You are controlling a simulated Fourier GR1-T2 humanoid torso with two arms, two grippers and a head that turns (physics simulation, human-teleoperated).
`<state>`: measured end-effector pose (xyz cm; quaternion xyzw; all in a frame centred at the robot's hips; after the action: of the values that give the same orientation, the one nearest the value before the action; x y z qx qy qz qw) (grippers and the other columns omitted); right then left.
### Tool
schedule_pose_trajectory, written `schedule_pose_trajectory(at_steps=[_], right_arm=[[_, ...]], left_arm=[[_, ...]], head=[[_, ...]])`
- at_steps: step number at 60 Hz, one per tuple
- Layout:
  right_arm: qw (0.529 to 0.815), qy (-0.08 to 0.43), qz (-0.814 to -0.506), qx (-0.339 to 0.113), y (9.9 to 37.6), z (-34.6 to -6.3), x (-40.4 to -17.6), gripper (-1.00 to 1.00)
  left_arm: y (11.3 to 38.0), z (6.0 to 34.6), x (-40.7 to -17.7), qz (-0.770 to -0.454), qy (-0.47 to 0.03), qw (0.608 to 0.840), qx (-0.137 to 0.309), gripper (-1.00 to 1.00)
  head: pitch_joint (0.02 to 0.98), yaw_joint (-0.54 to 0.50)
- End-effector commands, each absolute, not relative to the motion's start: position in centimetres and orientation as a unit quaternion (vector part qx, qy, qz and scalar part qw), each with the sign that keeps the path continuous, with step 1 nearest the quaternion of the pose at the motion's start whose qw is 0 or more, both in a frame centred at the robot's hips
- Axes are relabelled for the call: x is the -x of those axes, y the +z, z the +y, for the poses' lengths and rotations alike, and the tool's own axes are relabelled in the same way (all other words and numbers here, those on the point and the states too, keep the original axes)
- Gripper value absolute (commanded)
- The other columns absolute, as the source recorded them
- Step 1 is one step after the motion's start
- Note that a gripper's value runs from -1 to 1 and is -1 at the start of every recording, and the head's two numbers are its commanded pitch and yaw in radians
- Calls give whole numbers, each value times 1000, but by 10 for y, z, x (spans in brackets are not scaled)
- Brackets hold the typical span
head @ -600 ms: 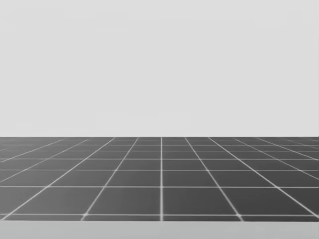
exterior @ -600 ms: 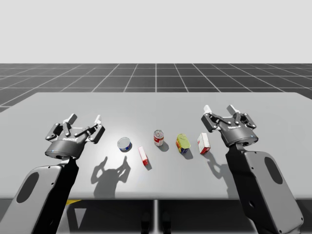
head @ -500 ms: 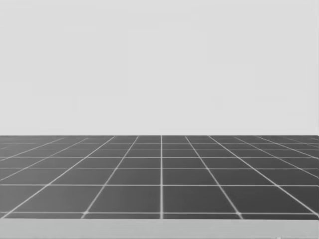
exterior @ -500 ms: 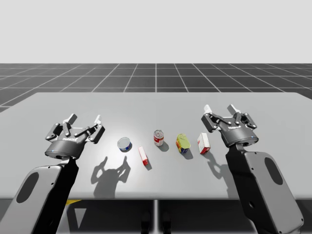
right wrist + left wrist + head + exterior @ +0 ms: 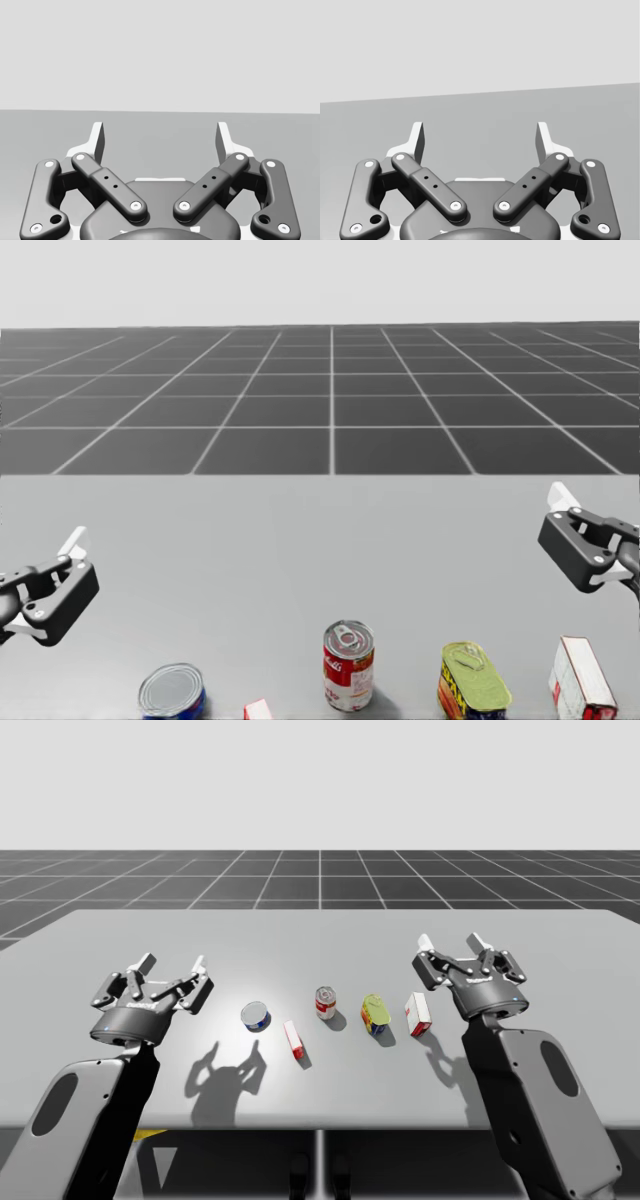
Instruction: Grasp the gelatin box and hold it up.
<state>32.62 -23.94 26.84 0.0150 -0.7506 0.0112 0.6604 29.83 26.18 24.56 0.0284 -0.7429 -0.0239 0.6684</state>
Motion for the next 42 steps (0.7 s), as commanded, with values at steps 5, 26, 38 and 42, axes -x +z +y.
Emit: schedule_pose_trajectory(at_steps=[5,26,38,42], right_arm=[[661,6,-750,0,268,-240,-327,-1000],[666,5,-746,7,268,-241,-328,-1000],[667,2,-745,13,267,-241,-329,-1000],[668,-1,-744,18,265,-241,-330,-1000]], left_arm=[[246,264,-299,-742,-23,669,-30,-1000],[246,264,-300,-742,-28,670,-30,-1000],[247,265,-300,-739,-21,674,-4,-1000],[250,262,-295,-738,-29,674,13,-1000]], head=[[631,51],[861,104],[878,111],[873,106]])
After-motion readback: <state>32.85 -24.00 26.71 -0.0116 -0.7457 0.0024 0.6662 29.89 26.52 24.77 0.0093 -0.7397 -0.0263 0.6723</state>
